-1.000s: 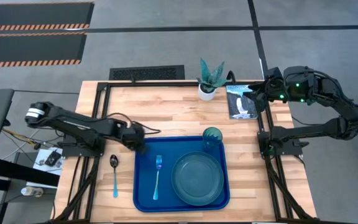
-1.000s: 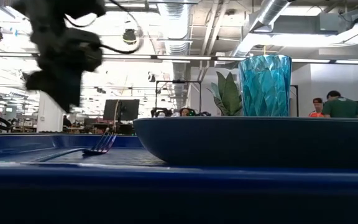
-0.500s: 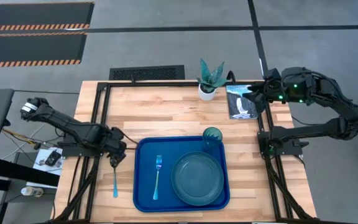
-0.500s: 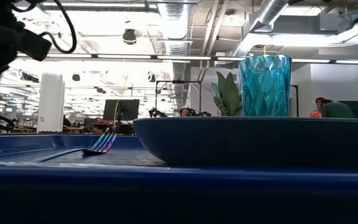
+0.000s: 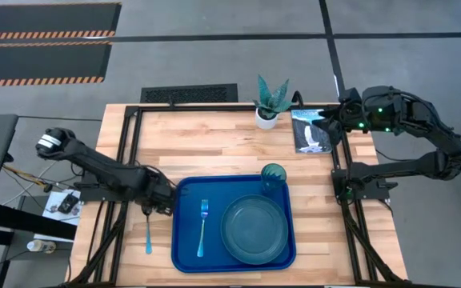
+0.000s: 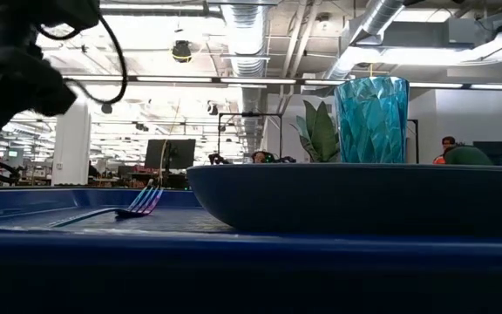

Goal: Pick and place plate/cup/fork/spoon on tray
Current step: Put the blue spoon on the blue tray to the left of the blue fork

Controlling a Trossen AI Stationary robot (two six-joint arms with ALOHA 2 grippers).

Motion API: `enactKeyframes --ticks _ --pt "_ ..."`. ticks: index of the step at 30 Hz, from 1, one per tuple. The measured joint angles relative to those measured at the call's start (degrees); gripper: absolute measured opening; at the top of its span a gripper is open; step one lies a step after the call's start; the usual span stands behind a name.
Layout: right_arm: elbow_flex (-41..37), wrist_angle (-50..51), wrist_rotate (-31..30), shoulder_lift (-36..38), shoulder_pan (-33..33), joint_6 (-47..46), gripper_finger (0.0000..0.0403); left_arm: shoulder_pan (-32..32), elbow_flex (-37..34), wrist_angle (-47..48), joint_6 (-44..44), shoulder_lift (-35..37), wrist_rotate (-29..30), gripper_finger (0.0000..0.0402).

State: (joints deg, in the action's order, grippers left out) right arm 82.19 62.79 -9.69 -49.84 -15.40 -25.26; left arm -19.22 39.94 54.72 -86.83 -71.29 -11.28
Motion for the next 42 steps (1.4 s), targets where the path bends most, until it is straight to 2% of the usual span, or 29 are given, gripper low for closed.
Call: enactKeyframes --ticks 2,8,12,16,20,34,37,42 --pt "0.0 0.1 0.8 0.0 0.0 0.0 0.0254 -2.2 0.1 -0.9 -5.7 -2.0 -0.4 0.0213" --pt "0.0 0.2 1.1 0.0 0.0 1.1 0.0254 -9.1 4.4 3.1 -24.7 -3.6 7.8 0.0213" --pt "0.0 0.2 1.3 0.0 0.0 1.7 0.0254 -13.9 5.3 4.3 -35.6 -3.9 8.1 0.0213" --pt "0.0 0.2 1.4 0.0 0.0 2.7 0.0254 -18.7 5.2 4.2 -42.5 -5.4 7.5 0.0213" --pt "0.0 0.2 1.4 0.0 0.0 3.1 0.0254 -21.4 3.2 1.4 -43.7 -6.9 7.5 0.0213" --pt "0.0 0.2 1.4 0.0 0.0 3.2 0.0254 -21.1 -7.0 -11.1 -43.4 -7.4 6.3 0.0209" --pt "0.0 0.2 1.4 0.0 0.0 2.8 0.0254 -21.0 -7.1 -10.8 -44.3 -7.5 6.2 0.0181" --pt "0.0 0.1 1.3 0.0 0.0 2.8 0.0254 -21.0 -7.1 -11.6 -43.8 -7.6 6.6 0.009"
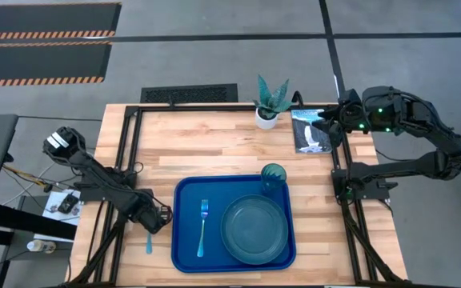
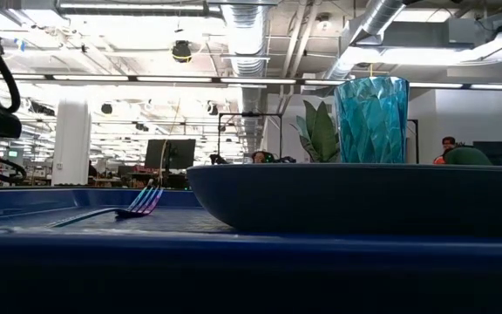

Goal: Pick and place plate/cup/fork/spoon on tray
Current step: Put the blue spoon on the blue tray to the left of the blue fork

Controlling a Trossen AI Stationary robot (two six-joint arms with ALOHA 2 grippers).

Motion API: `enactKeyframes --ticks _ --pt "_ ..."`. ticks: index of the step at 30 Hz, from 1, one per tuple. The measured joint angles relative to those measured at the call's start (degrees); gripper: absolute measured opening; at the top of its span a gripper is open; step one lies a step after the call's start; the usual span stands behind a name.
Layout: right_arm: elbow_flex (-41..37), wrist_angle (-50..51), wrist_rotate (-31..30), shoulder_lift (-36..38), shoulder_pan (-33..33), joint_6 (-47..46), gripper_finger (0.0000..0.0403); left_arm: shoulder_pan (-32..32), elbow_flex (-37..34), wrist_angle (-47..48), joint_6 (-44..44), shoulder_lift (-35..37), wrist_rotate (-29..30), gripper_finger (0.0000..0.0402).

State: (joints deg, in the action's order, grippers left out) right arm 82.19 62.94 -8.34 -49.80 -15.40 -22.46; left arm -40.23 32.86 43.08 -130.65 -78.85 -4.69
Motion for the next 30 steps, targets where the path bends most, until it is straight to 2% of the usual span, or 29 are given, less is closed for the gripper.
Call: enactKeyframes --ticks 4,6,14,30 --pt "0.0 0.0 0.0 0.0 0.0 0.0 0.0254 0.0 0.0 0.3 -0.3 0.0 0.2 0.0024" --pt "0.0 0.0 0.0 0.0 0.0 0.0 0.0254 -0.1 0.0 0.5 -0.3 -0.1 0.2 0.0008" --pt "0.0 0.0 -0.1 0.0 0.0 0.3 0.0254 -0.1 1.2 1.0 -0.3 -0.3 1.8 0.0004" --pt "0.0 0.0 0.0 0.0 0.0 1.3 0.0254 0.1 16.3 6.9 0.5 -0.4 4.6 0.0001"
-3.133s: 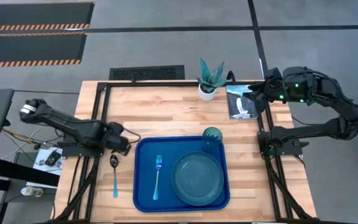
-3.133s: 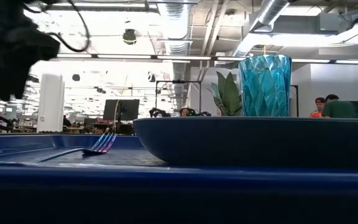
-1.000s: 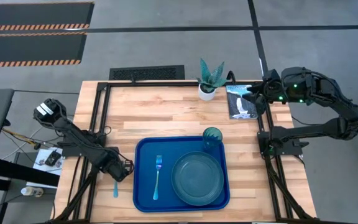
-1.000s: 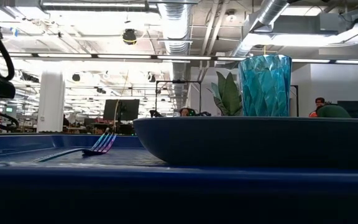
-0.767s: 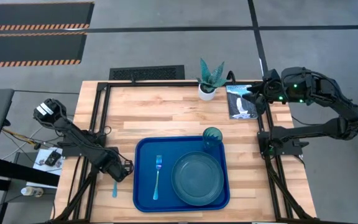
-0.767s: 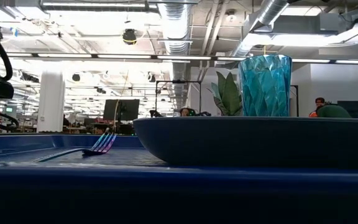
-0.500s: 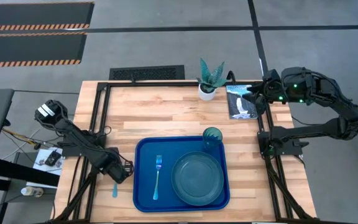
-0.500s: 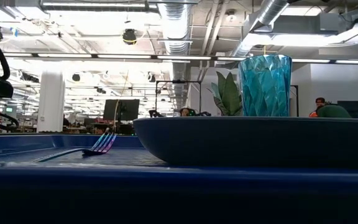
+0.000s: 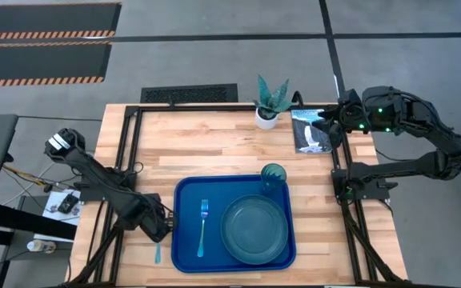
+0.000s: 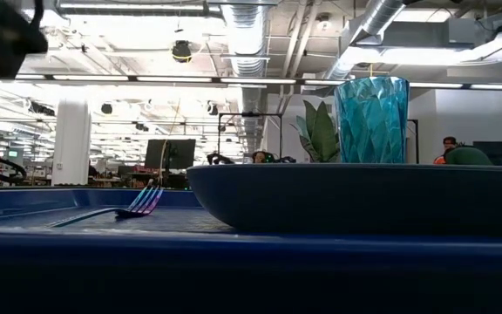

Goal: Pick and place plate/cup/fork/spoon on tray
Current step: Put the blue spoon on the blue tray to the left of the blue fork

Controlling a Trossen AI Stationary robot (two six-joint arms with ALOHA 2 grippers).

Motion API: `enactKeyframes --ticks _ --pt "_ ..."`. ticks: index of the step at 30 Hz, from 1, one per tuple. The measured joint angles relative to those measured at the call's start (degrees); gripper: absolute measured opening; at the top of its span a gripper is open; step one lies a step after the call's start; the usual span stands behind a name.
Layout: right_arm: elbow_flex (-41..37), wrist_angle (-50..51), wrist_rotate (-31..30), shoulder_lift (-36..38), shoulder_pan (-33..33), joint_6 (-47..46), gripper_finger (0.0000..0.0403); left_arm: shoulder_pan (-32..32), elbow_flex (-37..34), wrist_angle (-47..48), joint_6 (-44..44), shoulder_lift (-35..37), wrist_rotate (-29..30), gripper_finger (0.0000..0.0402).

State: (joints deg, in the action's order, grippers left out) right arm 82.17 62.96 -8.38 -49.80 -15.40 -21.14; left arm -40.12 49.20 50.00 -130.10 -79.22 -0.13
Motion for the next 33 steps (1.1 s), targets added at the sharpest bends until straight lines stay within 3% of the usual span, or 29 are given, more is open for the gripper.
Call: enactKeyframes --ticks 9,18,23,33 --pt "0.0 0.0 0.7 0.0 0.0 0.7 0.0254 6.2 6.5 3.1 6.2 0.0 5.2 0.0" --pt "0.0 0.0 1.1 0.0 0.0 0.7 0.0254 15.4 10.9 2.8 20.3 -4.7 4.9 0.0" --pt "0.0 0.0 1.1 0.0 0.0 0.8 0.0254 18.5 11.2 -2.9 25.9 -8.9 3.5 0.0" --pt "0.0 0.0 2.7 0.0 0.0 1.8 0.0254 18.4 10.5 -5.7 25.3 -14.8 2.1 0.0"
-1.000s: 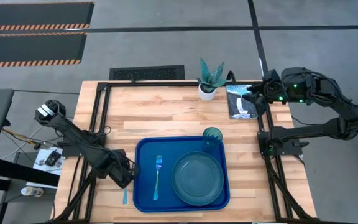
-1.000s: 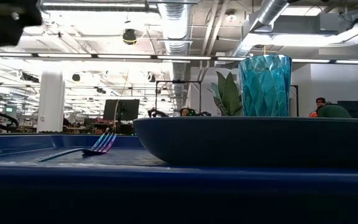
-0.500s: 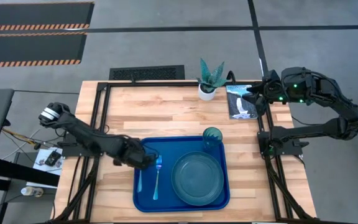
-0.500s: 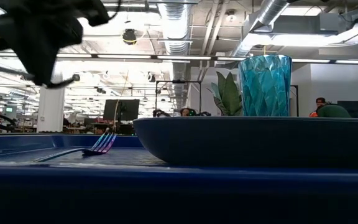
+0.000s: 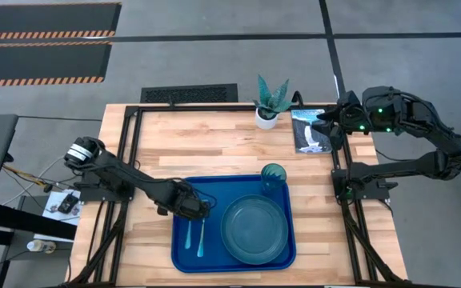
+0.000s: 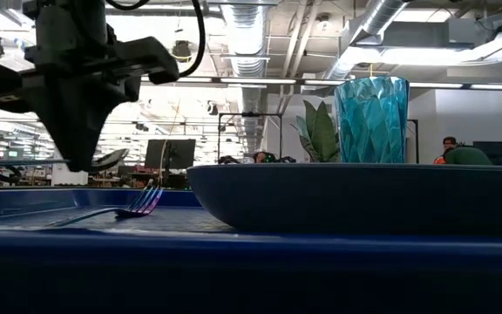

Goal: Pick and place plate/cup/fork/spoon on tray
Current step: Put the blue spoon on the blue tray to the left of the blue fork

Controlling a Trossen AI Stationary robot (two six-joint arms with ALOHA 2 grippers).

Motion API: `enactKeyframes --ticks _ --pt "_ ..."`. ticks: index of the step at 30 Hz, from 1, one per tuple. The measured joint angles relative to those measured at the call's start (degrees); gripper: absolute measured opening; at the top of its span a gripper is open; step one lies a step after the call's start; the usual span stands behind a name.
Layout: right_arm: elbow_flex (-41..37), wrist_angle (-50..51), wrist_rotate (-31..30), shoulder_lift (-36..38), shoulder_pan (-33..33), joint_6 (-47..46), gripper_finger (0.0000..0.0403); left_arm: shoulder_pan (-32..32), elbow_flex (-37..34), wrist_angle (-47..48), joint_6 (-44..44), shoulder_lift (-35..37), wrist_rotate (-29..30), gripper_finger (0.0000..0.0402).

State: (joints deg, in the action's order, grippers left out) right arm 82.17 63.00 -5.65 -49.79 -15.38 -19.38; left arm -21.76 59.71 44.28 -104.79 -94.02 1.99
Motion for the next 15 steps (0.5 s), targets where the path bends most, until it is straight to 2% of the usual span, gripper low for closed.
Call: enactKeyframes --ticks 15 --pt "0.0 0.0 0.1 0.0 0.0 0.4 0.0254 -1.9 -4.5 -4.4 -4.6 0.0 -0.2 0.0"
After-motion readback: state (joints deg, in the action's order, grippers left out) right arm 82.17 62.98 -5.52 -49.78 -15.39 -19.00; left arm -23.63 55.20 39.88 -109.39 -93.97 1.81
